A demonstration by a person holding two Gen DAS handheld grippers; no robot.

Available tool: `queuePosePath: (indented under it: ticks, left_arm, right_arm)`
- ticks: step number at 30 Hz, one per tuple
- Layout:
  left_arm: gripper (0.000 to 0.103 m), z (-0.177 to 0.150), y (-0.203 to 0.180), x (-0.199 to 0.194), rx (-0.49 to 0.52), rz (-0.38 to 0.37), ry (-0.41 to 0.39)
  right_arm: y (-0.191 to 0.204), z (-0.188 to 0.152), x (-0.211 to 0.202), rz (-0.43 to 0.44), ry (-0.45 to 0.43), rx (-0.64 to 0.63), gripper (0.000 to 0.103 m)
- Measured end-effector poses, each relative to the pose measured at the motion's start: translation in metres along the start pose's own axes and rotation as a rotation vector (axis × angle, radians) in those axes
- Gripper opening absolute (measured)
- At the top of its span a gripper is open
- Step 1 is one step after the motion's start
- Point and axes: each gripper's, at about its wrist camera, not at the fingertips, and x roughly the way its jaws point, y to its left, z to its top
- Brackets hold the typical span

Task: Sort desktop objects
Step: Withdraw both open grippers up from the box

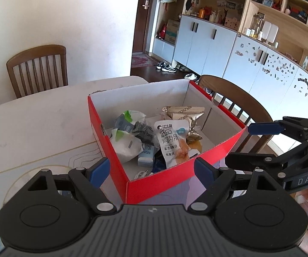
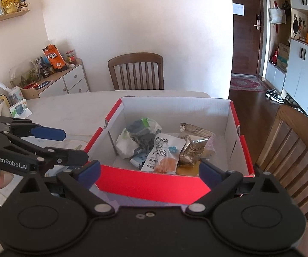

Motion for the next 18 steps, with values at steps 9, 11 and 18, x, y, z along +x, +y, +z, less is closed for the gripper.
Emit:
queuePosePath:
  ticks: [9, 11, 18]
  left_arm:
    - [0.085, -0.01, 0.003, 0.0, -0.008, 0.009, 0.025]
    - [0.085, -0.011, 0.004, 0.0, -0.009, 0.006, 0.028]
    - [0.085, -0.016, 0.007, 0.0, -0.016, 0.005, 0.041]
  right_arm:
    - [0.007, -0.008, 0.001, -0.018, 0.009, 0.017, 0.098]
    - [0.006, -0.009, 0.001, -0.023, 0.01, 0.024, 0.098]
    - [0.008, -0.012, 0.002, -0.037, 0.019, 0.037, 0.098]
